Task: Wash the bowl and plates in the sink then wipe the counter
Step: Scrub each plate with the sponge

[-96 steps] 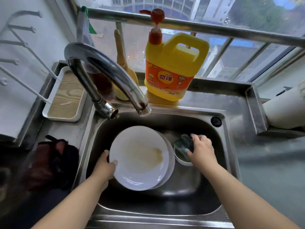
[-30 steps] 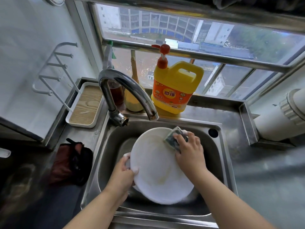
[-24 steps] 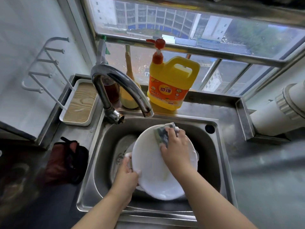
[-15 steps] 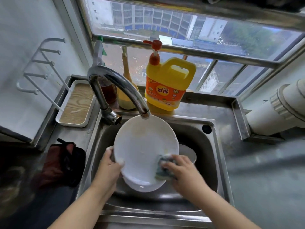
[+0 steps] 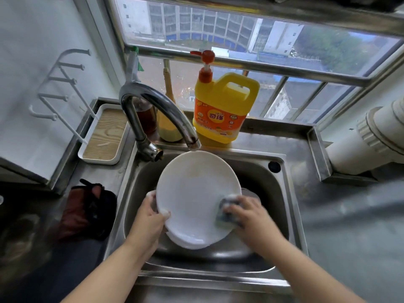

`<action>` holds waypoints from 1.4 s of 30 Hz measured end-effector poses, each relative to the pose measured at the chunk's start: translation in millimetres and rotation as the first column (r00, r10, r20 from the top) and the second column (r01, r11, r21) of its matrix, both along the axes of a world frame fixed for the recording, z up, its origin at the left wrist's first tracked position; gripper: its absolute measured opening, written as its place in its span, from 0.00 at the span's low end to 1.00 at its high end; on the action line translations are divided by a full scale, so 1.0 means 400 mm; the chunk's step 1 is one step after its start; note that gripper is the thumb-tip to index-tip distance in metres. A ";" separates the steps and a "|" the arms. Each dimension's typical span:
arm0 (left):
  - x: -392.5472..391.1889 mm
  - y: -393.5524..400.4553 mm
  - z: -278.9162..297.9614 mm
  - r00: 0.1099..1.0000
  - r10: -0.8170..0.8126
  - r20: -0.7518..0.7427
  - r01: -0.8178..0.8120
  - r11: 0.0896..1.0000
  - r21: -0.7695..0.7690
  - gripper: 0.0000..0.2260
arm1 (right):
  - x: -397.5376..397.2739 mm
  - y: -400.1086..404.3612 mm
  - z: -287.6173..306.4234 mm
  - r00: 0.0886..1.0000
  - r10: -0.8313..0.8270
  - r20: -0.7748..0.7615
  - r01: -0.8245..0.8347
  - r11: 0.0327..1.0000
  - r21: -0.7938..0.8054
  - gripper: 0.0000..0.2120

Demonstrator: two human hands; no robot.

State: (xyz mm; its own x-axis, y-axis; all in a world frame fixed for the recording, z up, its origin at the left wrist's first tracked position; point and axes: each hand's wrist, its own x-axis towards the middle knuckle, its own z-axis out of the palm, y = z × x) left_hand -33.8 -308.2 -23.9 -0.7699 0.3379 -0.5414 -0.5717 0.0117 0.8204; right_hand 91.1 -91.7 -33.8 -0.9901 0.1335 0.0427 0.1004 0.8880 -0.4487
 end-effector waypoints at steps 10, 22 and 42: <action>-0.008 0.021 0.029 1.000 0.029 -0.007 -0.028 0.997 0.077 0.18 | -0.104 -0.110 0.038 0.992 0.120 -0.032 -0.122 0.990 -0.071 0.21; 0.003 0.031 0.043 0.996 -0.079 -0.029 0.080 0.996 0.048 0.18 | -0.178 -0.121 0.057 0.996 0.010 -0.088 -0.018 0.996 -0.089 0.21; -0.126 -0.011 0.084 0.965 -0.211 0.158 0.216 0.976 -0.016 0.22 | 0.041 -0.027 0.060 0.972 0.214 -0.092 -0.145 0.865 0.480 0.29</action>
State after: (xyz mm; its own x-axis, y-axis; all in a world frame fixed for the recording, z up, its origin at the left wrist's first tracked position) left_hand -84.1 -312.6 9.8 -0.5880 0.4656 -0.6614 -0.6728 0.1724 0.7194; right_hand 107.5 -102.6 -9.8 -0.9745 -0.1159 0.1922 -0.1132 0.9933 0.0250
